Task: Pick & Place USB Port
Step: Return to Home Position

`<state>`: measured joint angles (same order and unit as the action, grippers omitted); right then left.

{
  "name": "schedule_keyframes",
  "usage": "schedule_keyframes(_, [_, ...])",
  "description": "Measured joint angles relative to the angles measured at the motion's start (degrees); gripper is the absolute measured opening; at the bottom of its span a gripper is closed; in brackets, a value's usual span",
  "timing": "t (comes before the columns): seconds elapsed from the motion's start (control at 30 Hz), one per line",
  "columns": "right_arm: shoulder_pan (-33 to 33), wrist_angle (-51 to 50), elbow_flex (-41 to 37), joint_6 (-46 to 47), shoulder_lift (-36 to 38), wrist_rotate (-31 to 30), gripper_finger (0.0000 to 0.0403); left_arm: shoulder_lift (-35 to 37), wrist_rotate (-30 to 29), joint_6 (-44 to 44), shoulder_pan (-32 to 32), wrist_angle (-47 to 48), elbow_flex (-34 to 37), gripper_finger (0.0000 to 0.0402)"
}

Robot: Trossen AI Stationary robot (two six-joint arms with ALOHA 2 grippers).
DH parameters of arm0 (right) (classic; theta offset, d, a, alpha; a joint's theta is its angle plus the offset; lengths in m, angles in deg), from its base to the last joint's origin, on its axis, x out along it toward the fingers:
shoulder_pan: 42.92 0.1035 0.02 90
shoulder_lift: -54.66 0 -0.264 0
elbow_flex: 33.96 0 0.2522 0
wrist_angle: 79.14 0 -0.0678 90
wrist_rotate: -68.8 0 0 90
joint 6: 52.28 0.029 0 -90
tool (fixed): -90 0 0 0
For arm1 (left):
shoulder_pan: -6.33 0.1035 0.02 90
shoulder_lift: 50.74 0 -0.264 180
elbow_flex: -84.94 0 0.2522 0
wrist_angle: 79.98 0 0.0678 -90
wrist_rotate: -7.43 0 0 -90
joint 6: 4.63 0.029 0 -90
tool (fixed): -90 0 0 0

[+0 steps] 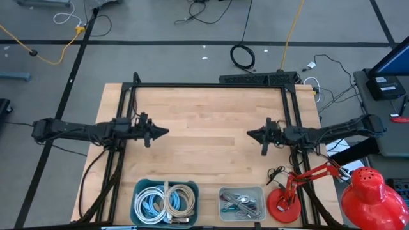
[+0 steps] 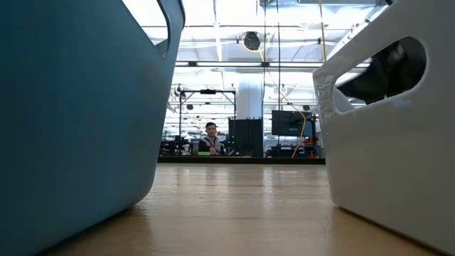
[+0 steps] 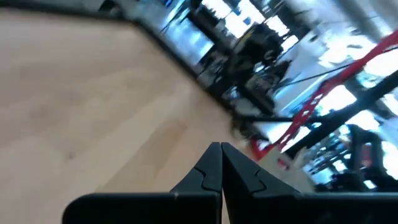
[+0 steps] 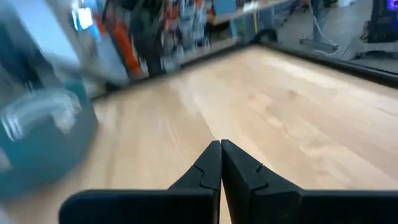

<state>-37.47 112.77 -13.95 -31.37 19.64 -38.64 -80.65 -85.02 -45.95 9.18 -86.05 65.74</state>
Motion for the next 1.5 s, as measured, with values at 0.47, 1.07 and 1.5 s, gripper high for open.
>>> schedule_keyframes(0.47, [0.3, -19.8, -2.5, -2.1, 0.0, 1.0, 0.0, -0.1, -7.9, -4.1, 0.1, 18.1, 4.4, 0.0002])
schedule_keyframes(1.07, [0.3, -19.9, -4.4, 2.2, 0.0, 1.1, 0.0, -0.4, -8.1, -6.4, 0.1, 15.3, 4.5, 0.0025])
schedule_keyframes(1.5, [0.3, -19.9, -4.5, 2.2, 0.0, 1.1, 0.0, -0.5, -8.1, -6.4, 0.1, 15.2, 4.5, 0.0026])
